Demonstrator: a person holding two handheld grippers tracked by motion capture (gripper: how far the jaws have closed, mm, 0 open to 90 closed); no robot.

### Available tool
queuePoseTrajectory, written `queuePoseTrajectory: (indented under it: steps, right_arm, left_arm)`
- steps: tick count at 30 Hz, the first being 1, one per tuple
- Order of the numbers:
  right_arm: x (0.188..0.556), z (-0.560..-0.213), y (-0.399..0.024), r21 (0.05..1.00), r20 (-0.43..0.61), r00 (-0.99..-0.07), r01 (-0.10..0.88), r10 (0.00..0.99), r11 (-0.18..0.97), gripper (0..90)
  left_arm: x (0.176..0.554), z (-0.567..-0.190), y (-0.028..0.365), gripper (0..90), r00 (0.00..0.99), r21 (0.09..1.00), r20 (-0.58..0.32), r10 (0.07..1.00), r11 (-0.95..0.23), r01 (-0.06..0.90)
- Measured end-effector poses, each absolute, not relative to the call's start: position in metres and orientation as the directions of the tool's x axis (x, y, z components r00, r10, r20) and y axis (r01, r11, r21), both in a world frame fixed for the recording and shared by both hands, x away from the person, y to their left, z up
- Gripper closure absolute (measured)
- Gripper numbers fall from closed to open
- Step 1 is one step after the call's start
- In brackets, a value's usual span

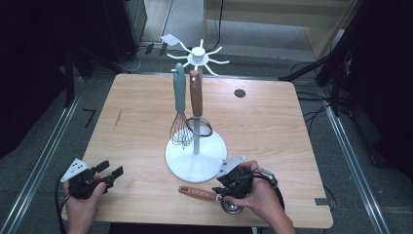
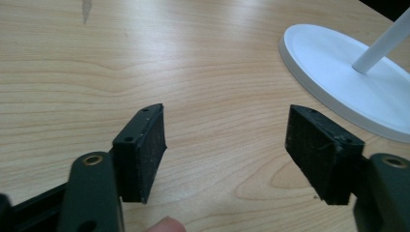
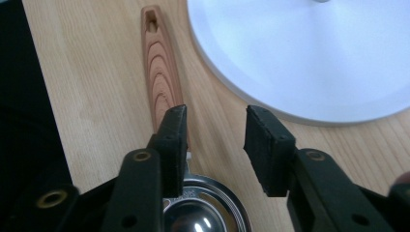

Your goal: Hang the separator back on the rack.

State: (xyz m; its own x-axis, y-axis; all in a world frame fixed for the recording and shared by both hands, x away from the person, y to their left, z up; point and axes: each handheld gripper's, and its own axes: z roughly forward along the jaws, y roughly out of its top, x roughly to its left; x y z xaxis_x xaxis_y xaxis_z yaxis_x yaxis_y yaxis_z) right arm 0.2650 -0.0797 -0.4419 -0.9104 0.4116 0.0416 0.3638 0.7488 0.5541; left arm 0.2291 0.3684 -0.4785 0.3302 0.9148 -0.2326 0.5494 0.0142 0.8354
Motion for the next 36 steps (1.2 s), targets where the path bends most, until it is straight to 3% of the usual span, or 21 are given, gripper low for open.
queuePoseTrajectory:
  steps: [7, 36]
  right_arm:
    - [0.264, -0.437, -0.067, 0.477, 0.03, -0.944, 0.302, 0.328, 0.825, 66.4]
    - [0.258, -0.462, -0.036, 0.267, 0.016, -0.97, 0.237, 0.242, 0.934, 68.7]
  left_arm:
    - [0.227, -0.475, 0.375, 14.5, 0.308, 0.844, -0.2, 0.93, 0.004, 0.536]
    - [0.232, -0.482, 0.373, 14.4, 0.307, 0.827, -0.207, 0.929, -0.002, 0.562]
